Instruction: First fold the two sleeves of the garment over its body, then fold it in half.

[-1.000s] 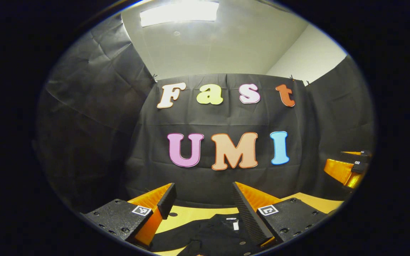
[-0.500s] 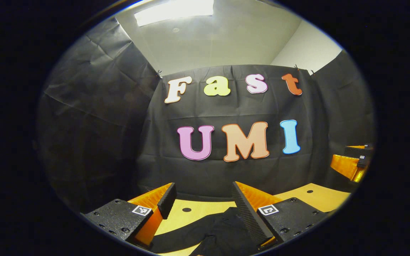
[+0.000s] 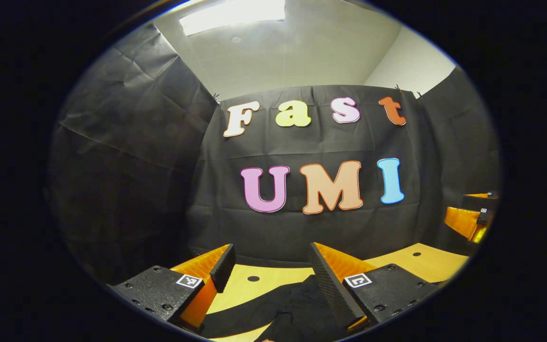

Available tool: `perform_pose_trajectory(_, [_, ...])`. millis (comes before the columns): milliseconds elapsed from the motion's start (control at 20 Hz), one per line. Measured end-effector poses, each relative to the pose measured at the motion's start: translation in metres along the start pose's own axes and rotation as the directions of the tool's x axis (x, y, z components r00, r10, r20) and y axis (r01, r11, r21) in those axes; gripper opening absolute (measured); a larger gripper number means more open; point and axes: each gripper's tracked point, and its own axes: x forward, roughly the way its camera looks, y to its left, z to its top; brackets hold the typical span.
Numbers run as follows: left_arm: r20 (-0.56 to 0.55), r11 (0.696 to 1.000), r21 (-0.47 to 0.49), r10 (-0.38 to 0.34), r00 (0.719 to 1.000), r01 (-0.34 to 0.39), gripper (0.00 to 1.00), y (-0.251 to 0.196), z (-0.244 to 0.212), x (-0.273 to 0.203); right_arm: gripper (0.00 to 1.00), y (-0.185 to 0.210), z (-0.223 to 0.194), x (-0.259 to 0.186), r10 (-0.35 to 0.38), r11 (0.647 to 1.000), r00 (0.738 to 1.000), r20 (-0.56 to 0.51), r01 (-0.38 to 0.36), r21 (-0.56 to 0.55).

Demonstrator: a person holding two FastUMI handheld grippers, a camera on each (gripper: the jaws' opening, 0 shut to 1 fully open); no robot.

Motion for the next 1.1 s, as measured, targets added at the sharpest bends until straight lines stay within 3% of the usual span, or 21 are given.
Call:
perform_pose_trajectory(100, [-0.003,1.000,0.006,-0.005,1.000,0.005,0.92,-0.001,0.000,-0.001,0.96,-0.001,0.000,-0.001,-0.003,1.000,1.000,-0.001,0.003,0.004])
perform_pose_trajectory(150, [-0.004,1.000,0.008,-0.008,1.000,0.008,0.92,-0.001,0.000,0.000,1.00,-0.002,-0.001,0.001,-0.004,1.000,1.000,-0.004,0.004,0.003])
perform_pose_trajectory(700, [-0.008,1.000,0.006,-0.010,1.000,0.010,0.92,-0.002,-0.003,0.004,1.00,0.003,-0.009,0.007,0.017,1.000,1.000,-0.023,-0.017,0.003])
perform_pose_trajectory(1100, [-0.019,1.000,0.002,-0.001,1.000,0.001,0.92,-0.014,-0.010,0.009,0.99,-0.047,-0.039,0.020,-0.030,0.999,0.994,-0.103,0.027,-0.030])
